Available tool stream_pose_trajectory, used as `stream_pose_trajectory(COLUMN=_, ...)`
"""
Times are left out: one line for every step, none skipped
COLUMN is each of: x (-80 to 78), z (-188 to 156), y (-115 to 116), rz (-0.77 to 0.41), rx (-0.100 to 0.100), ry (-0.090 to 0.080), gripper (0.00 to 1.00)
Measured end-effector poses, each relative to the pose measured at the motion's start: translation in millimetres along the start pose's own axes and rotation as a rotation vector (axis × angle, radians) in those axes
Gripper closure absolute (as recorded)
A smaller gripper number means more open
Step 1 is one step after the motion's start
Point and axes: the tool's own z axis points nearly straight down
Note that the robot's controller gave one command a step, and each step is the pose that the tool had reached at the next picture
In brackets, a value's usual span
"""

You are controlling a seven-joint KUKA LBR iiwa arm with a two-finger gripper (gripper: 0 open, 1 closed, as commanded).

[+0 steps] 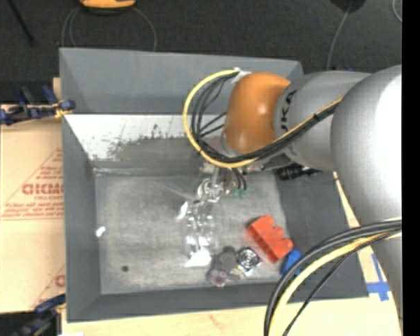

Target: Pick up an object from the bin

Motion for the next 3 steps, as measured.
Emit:
stream_pose_trajectory(x=-0.4, z=-2.4, y=0.2, rz=0.001, rx=0.000, ry=0.000, gripper=1.00)
stream_pose_trajectory(x=-5.0, z=-106.5, y=4.5, rz=0.005, rx=-0.001, ry=-0.009, gripper=1.00)
stream_pose_trajectory(x=55.3, z=-228.9, y=-20.0, rz=-0.212, rx=0.003, ry=-0.008, gripper=1.00)
